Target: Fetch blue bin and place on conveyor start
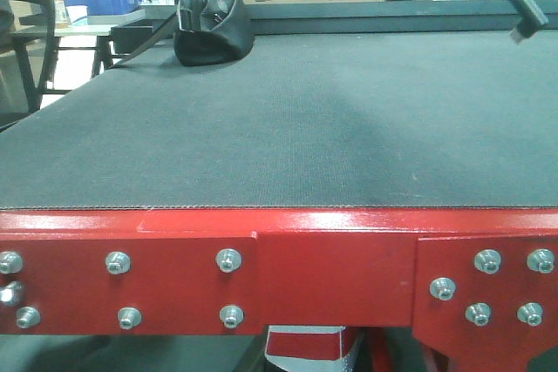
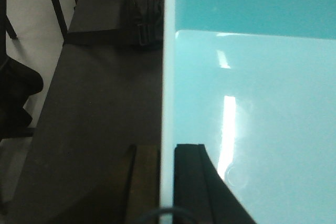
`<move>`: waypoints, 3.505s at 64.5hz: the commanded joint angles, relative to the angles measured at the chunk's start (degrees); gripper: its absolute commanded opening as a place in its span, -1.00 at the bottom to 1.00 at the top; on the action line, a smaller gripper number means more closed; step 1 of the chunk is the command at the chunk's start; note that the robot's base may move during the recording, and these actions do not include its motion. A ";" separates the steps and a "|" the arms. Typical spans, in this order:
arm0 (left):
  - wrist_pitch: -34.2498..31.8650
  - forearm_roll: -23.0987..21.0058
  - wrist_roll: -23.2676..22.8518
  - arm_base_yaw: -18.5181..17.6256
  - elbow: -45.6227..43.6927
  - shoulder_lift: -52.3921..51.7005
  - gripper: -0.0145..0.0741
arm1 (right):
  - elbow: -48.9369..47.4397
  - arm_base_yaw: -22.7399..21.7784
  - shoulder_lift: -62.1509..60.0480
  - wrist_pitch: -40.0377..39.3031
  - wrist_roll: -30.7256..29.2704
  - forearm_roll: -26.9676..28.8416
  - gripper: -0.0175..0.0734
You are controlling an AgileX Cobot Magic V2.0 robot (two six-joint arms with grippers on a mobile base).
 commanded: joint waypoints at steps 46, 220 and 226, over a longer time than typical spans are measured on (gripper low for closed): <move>-20.24 -1.58 -6.45 0.60 23.15 10.28 -0.92 | 25.48 -3.02 8.01 -19.32 6.17 5.83 -0.96; -61.55 -37.32 30.40 -6.12 79.74 -46.72 -0.92 | 85.73 -5.59 -59.75 -57.37 -13.29 8.92 -0.98; -61.31 -37.32 30.40 -6.12 79.74 -50.63 -0.92 | 85.73 -5.59 -62.37 -57.57 -13.29 8.92 -0.98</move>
